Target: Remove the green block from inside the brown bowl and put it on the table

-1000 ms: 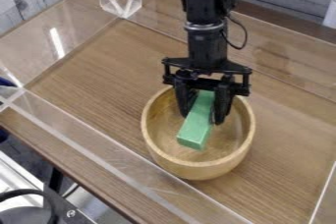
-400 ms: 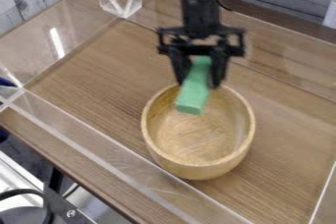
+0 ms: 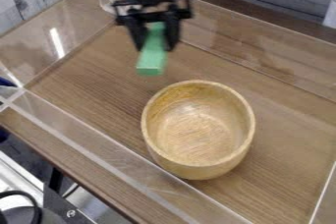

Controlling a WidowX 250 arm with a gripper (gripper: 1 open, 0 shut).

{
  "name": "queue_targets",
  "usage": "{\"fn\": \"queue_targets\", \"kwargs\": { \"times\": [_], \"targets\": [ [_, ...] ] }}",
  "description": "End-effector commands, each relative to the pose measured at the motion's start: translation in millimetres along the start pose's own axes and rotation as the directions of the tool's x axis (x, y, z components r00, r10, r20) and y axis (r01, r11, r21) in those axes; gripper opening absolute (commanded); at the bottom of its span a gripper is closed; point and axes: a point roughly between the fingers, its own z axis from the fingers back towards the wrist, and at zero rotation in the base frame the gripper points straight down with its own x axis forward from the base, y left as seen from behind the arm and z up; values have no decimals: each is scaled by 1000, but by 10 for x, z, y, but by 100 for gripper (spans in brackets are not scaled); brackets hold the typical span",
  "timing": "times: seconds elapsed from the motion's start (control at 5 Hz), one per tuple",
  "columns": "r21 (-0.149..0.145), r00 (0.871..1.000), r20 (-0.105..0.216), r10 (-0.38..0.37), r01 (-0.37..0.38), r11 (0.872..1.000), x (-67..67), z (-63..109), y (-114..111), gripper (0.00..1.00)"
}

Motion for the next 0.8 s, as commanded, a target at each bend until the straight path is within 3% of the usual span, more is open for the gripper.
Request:
{"fn": "queue_targets", "kwargs": {
  "times": [0.0, 0.2, 0.4, 0.6],
  "targets": [
    [-8, 995, 95, -13, 14, 1000, 86, 133, 233, 0],
    [-11, 994, 112, -2, 3, 1000, 57, 26, 288, 0],
    [34, 992, 80, -96, 93, 995, 39, -152, 197, 0],
    [68, 983, 52, -179, 175, 982, 22, -301, 78, 0]
  ]
}}
